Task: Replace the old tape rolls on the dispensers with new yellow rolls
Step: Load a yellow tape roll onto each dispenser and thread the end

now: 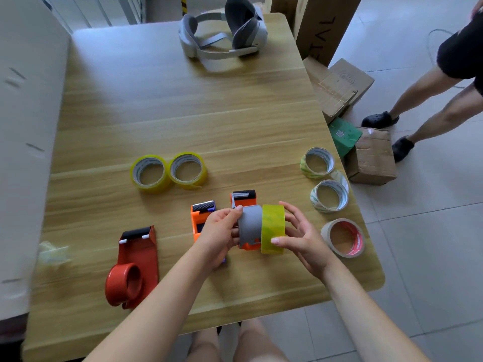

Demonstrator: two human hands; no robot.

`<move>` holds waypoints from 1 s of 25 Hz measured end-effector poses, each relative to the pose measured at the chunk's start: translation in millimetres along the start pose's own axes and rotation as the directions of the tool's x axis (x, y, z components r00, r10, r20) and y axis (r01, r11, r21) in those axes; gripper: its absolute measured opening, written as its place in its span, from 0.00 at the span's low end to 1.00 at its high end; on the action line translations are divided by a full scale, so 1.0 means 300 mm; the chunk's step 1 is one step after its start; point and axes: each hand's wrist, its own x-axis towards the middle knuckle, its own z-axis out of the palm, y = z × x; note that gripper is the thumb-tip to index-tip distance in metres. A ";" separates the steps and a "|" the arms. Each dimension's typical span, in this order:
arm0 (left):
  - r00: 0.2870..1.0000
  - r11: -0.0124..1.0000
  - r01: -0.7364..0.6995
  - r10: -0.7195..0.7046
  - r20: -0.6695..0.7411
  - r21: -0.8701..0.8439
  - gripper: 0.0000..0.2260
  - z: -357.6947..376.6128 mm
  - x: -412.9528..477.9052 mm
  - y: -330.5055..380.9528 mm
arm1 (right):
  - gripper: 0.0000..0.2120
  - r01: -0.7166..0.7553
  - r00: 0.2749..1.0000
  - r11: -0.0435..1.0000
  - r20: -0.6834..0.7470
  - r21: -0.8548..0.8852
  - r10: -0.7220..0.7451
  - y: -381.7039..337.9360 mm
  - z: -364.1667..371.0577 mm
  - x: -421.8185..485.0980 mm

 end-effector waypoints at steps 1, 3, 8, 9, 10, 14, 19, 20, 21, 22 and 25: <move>1.000 1.000 -0.001 0.001 0.006 0.004 0.11 -0.001 -0.006 0.005 | 0.45 0.005 1.000 1.000 0.008 -0.001 -0.005 -0.002 0.003 -0.003; 1.000 1.000 -0.009 0.009 0.014 0.010 0.11 -0.002 -0.019 0.011 | 0.44 0.018 0.999 1.000 0.027 -0.001 -0.017 -0.007 0.003 -0.009; 0.999 0.998 -0.035 0.034 0.026 0.045 0.12 -0.013 -0.041 0.019 | 0.44 0.042 0.997 0.999 0.072 -0.035 -0.039 -0.053 0.007 -0.021; 0.999 0.998 -0.044 0.043 0.023 0.040 0.12 -0.014 -0.045 0.024 | 0.45 0.051 0.996 0.998 0.078 -0.044 -0.048 -0.062 0.010 -0.022; 0.998 0.998 -0.052 0.052 0.021 0.034 0.12 -0.016 -0.049 0.030 | 0.45 0.059 0.995 0.997 0.083 -0.046 -0.055 -0.070 0.011 -0.023; 0.997 0.996 -0.072 0.072 0.014 0.054 0.14 -0.014 -0.064 0.046 | 0.45 0.079 0.991 0.994 0.114 -0.079 -0.070 -0.101 0.011 -0.030; 0.995 0.993 -0.095 0.097 -0.020 0.068 0.15 -0.017 -0.093 0.051 | 0.46 0.122 0.983 0.980 0.152 -0.155 -0.098 -0.127 0.021 -0.053; 0.994 0.992 -0.104 0.106 -0.023 0.067 0.14 -0.018 -0.101 0.054 | 0.46 0.131 0.982 0.978 0.157 -0.159 -0.106 -0.128 0.027 -0.061; 0.992 0.991 -0.117 0.120 -0.031 0.070 0.13 -0.020 -0.104 0.053 | 0.45 0.140 0.981 0.976 0.159 -0.166 -0.114 -0.129 0.034 -0.068; 0.990 0.988 -0.129 0.133 -0.041 0.084 0.12 -0.022 -0.108 0.051 | 0.45 0.151 0.979 0.973 0.162 -0.177 -0.123 -0.132 0.042 -0.078; 0.988 0.985 -0.147 0.151 -0.040 0.089 0.12 -0.025 -0.120 0.030 | 0.45 0.205 0.973 0.942 0.157 -0.266 -0.168 -0.155 0.071 -0.096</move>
